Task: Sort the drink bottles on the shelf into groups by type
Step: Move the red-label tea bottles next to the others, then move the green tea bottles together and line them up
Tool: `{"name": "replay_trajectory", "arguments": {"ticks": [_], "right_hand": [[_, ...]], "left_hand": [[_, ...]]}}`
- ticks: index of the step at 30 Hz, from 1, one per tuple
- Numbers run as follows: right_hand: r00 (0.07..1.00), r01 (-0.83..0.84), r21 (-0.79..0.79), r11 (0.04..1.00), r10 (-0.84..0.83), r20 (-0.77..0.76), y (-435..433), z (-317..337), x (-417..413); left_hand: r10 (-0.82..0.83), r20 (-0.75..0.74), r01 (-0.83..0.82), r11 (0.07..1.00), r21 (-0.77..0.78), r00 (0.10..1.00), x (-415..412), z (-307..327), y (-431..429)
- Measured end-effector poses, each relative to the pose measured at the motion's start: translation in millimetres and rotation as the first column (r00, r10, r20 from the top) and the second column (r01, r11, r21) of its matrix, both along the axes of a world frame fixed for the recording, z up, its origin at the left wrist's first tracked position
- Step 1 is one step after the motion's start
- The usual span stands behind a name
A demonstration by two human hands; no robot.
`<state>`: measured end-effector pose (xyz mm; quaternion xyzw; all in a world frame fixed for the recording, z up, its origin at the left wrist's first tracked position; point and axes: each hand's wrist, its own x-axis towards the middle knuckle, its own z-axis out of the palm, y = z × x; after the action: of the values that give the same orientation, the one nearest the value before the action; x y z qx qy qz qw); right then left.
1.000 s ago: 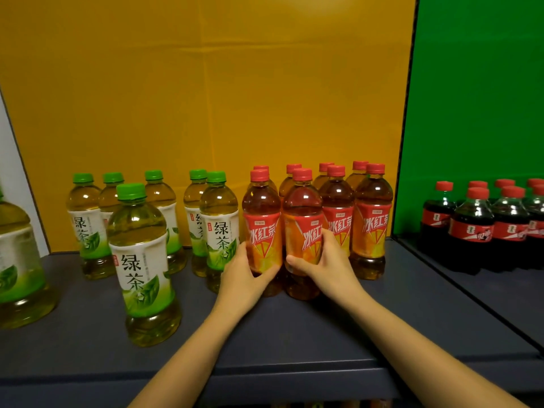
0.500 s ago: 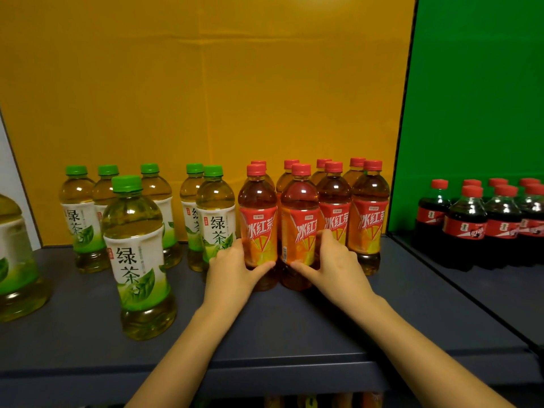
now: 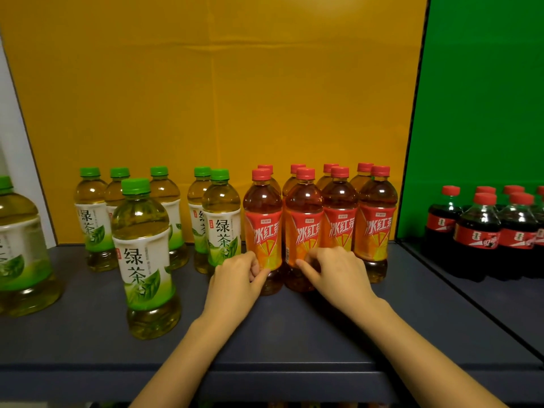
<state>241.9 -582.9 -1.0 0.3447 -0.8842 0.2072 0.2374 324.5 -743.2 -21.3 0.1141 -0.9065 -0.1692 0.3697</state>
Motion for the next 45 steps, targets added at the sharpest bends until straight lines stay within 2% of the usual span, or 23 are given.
{"name": "replay_trajectory", "arguments": {"ticks": [8, 14, 17, 21, 23, 25, 27, 30, 33, 37, 45], "right_hand": [[1.000, -0.030, -0.016, 0.999, 0.030, -0.002, -7, 1, -7], [0.998, -0.061, -0.029, 0.998, 0.060, -0.011, -9, -5, -7], [0.980, -0.199, -0.133, 0.971, 0.194, -0.047, -13, -3, 2], [0.915, -0.399, -0.272, 0.876, 0.401, -0.053, -30, 3, 21], [0.877, -0.460, -0.347, 0.818, 0.480, -0.029, -45, 4, 29], [0.852, -0.480, -0.391, 0.786, 0.524, 0.007, -59, 2, 35], [0.842, -0.474, -0.413, 0.778, 0.537, 0.045, -76, -2, 43], [0.856, -0.435, -0.447, 0.782, 0.513, 0.066, -98, -5, 56], [0.890, -0.349, -0.497, 0.794, 0.447, 0.089, -118, -6, 65], [0.934, -0.241, -0.535, 0.810, 0.343, 0.098, -137, -6, 70], [0.988, -0.101, -0.513, 0.853, 0.148, 0.051, -151, -13, 78]], "left_hand": [[0.007, 0.028, -0.008, 0.999, 0.044, 1.000, -13, 0, -6], [0.049, -0.004, -0.049, 0.998, -0.026, 0.999, 10, 6, 7], [0.118, -0.165, -0.142, 0.979, -0.145, 0.979, 37, 5, 16], [0.176, -0.439, -0.321, 0.904, -0.282, 0.881, 72, 1, 4], [0.227, -0.527, -0.408, 0.876, -0.257, 0.819, 89, 0, -12], [0.273, -0.566, -0.430, 0.888, -0.164, 0.778, 101, 1, -27], [0.291, -0.525, -0.366, 0.930, -0.043, 0.800, 110, 0, -43], [0.210, -0.361, -0.157, 0.973, 0.171, 0.909, 117, 0, -66], [0.016, -0.161, 0.047, 0.924, 0.380, 0.987, 120, 0, -87], [-0.166, -0.093, 0.190, 0.882, 0.431, 0.982, 119, -1, -106], [-0.244, -0.126, 0.273, 0.803, 0.530, 0.962, 117, 4, -145]]}}
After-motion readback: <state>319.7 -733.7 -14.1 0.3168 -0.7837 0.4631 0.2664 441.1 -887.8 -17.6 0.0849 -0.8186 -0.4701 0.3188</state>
